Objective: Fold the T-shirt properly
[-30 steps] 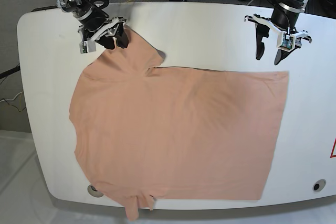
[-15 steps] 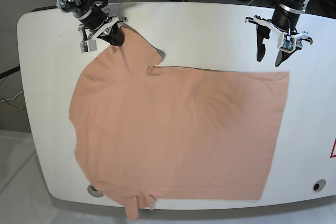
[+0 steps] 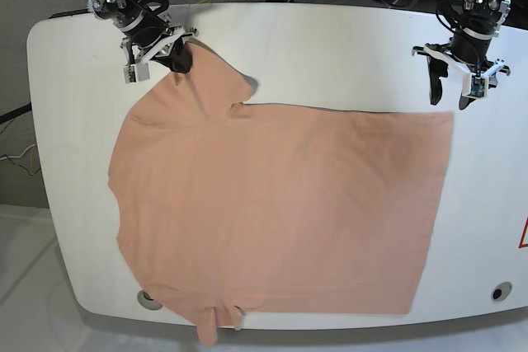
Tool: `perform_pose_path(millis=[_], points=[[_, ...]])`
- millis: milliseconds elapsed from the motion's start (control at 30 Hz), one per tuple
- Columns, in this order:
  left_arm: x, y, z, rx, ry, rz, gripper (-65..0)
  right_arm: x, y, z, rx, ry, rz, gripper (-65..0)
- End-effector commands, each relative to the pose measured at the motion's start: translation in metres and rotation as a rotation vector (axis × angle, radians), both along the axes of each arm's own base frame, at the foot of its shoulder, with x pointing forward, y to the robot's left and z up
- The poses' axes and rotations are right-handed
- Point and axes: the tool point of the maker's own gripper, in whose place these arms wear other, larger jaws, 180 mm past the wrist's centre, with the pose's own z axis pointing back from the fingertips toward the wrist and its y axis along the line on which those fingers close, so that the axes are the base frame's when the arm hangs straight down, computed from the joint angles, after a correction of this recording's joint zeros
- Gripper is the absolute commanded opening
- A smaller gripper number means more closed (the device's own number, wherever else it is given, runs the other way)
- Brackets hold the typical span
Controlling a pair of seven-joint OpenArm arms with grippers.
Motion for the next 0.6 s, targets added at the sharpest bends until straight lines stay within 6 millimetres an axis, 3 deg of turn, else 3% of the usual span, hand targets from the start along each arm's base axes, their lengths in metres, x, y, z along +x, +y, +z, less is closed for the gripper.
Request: perform_pose_path(millis=[0, 200, 567], points=[[0.007, 0.012, -0.001, 0.03, -0.002, 0.004, -31.8, 0.003, -0.002, 0.004, -0.014, -0.016, 0.007, -65.0], [0.011, 0.033, -0.018, 0.075, 0.054, 0.016, -31.3, 0.003, -0.002, 0.005, -0.016, -0.018, 0.008, -65.0], [0.012, 0.09, -0.042, 0.091, 0.235, 0.137, -29.3, -0.001, -0.001, 0.003, -0.033, -0.001, 0.024, -65.0]])
